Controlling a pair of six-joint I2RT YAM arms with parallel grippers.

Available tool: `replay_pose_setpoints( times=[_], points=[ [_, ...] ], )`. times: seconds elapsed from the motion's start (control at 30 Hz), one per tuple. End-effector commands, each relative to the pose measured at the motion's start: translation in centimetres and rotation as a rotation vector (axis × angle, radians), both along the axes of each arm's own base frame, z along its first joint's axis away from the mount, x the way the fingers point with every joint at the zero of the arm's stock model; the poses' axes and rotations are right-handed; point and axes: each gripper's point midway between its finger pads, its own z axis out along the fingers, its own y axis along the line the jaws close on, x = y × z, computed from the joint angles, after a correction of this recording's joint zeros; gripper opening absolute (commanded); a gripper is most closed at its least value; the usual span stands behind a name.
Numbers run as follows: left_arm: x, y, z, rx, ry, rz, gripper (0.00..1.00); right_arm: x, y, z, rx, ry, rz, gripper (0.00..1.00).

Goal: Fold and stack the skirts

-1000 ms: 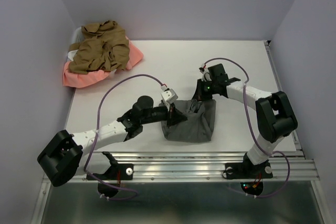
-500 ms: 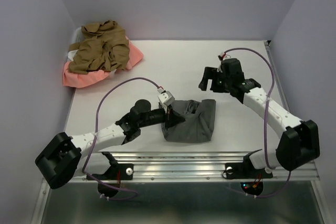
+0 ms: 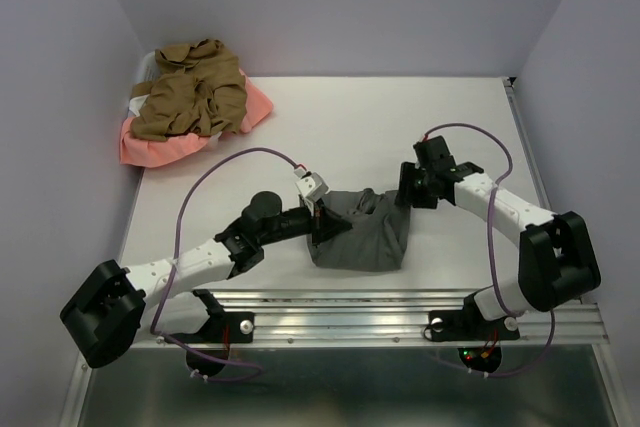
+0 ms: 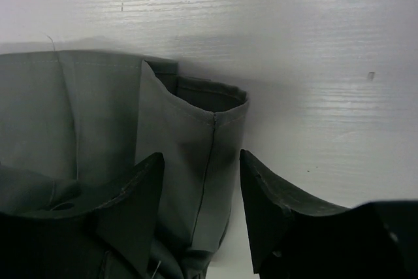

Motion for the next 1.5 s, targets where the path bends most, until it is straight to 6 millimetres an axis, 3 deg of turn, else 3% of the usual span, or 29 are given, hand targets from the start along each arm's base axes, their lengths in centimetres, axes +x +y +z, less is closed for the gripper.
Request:
replay_pose_setpoints(
  times=[0.0,0.03,0.2,0.23,0.33,0.4,0.57,0.73,0.9,1.03,1.1,1.13,1.37,1.47],
  points=[
    [-0.4,-0.4,2.0,-0.066,-0.063,-0.028,0.00,0.4,1.5,0.3,0.066,-0.003,0.041,0.46],
    [-0.4,-0.4,2.2,-0.069,-0.068,-0.029,0.00,0.3,1.7,0.2,0.075,0.003,0.048,0.27],
    [-1.0,-0.6,2.6,-0.075,-0.083,-0.077,0.00,0.3,4.8,1.4,0.230,-0.024,0.159,0.01],
    [-1.6,-0.7,2.6,-0.073,-0.088,-0.110,0.00,0.2,6.3,1.9,0.305,-0.030,0.208,0.01],
    [-2.0,-0.8,2.6,-0.070,-0.098,-0.140,0.00,0.3,8.1,2.6,0.400,-0.040,0.263,0.01],
    [-2.7,-0.9,2.7,-0.072,-0.103,-0.176,0.00,0.4,8.3,2.3,0.407,-0.037,0.265,0.01],
    [-4.5,-1.3,3.2,-0.080,-0.156,-0.275,0.00,1.0,9.1,0.4,0.439,-0.011,0.271,0.01],
    [-4.5,-1.9,2.9,-0.068,-0.150,-0.298,0.00,0.7,10.6,-1.6,0.487,0.011,0.295,0.01],
    [-4.7,-2.7,3.2,-0.063,-0.156,-0.334,0.00,1.1,10.8,-3.7,0.466,0.049,0.275,0.01],
    [-3.6,-2.6,2.4,-0.044,-0.135,-0.268,0.00,0.8,10.8,-3.5,0.469,0.045,0.285,0.03],
    [-2.6,-2.4,2.0,-0.034,-0.131,-0.208,0.00,0.7,10.7,-3.0,0.465,0.026,0.298,0.08],
    [-2.3,-2.1,1.3,-0.023,-0.121,-0.179,0.00,0.6,10.7,-2.7,0.461,0.022,0.311,0.16],
    [2.9,0.5,-0.7,-0.008,-0.048,0.123,0.00,0.8,10.0,0.1,0.405,0.020,0.334,0.31],
    [4.2,0.9,-1.8,-0.001,-0.006,0.170,0.00,1.3,9.9,1.6,0.387,-0.006,0.343,0.37]
  ],
)
